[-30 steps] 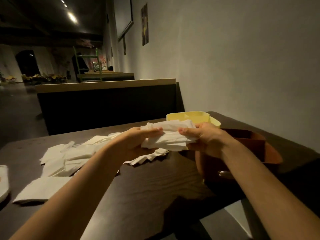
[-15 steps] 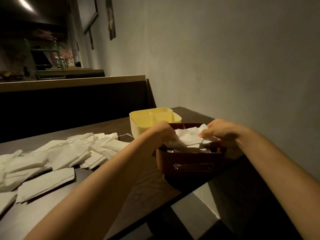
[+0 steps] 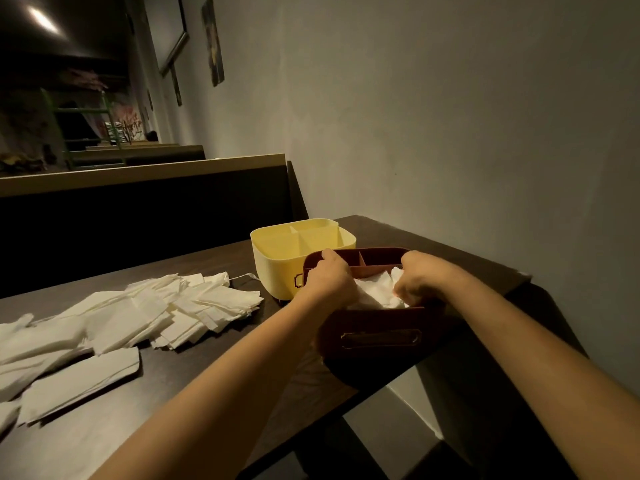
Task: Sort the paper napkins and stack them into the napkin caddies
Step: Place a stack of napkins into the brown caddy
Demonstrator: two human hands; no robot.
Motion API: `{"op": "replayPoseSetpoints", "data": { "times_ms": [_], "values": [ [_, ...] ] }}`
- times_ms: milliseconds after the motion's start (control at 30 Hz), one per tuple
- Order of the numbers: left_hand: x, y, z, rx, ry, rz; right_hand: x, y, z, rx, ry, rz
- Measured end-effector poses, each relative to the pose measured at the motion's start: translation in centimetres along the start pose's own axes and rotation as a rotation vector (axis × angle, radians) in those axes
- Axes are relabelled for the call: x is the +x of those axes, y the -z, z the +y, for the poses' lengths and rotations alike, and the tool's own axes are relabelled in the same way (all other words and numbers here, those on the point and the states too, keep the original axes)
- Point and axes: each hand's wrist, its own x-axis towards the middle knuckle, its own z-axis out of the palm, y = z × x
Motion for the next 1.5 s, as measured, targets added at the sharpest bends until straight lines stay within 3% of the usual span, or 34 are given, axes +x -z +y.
{"op": "replayPoseSetpoints", "data": {
  "times_ms": [167,233,300,400,500,833,967,1200,1367,1500],
  "values": [
    [-0.4,-0.3,-0.1,0.461,-0.328,0.206,0.4,-1.9,-0.6,-0.154,-0.038,0.175],
    [0.0,-0.3,0.2,0.478,-0.459,0.17,0.2,-2.2,-0.9,-0.279,-0.007,0.268],
    [0.1,-0.1,0.5,0.419,-0.499,0.035,0.0,-1.9,-1.1,-0.377,0.096,0.33],
    [0.6,0.1,0.5,0.39,-0.5,-0.112,0.2,-1.4,-0.9,-0.326,0.251,0.17],
    [1.4,0.0,0.2,0.357,-0.461,-0.156,0.8,-1.2,-0.4,-0.271,0.284,0.015],
    [1.9,0.1,0.1,0.364,-0.412,-0.252,1.6,-0.8,0.2,-0.22,0.286,-0.055],
    [1.5,0.8,-0.5,0.275,-0.437,-0.173,1.1,-0.4,0.3,-0.189,0.277,-0.02],
    [0.2,3.1,-1.5,0.187,-0.487,0.047,-0.9,0.7,-0.8,-0.099,0.342,0.222],
    [-1.4,6.0,-3.5,0.034,-0.469,0.245,-3.2,1.1,-4.1,0.052,0.519,0.366],
    [-2.8,8.8,-7.8,-0.112,-0.392,0.326,-4.8,-1.0,-8.8,0.187,0.694,0.345]
  ]
}}
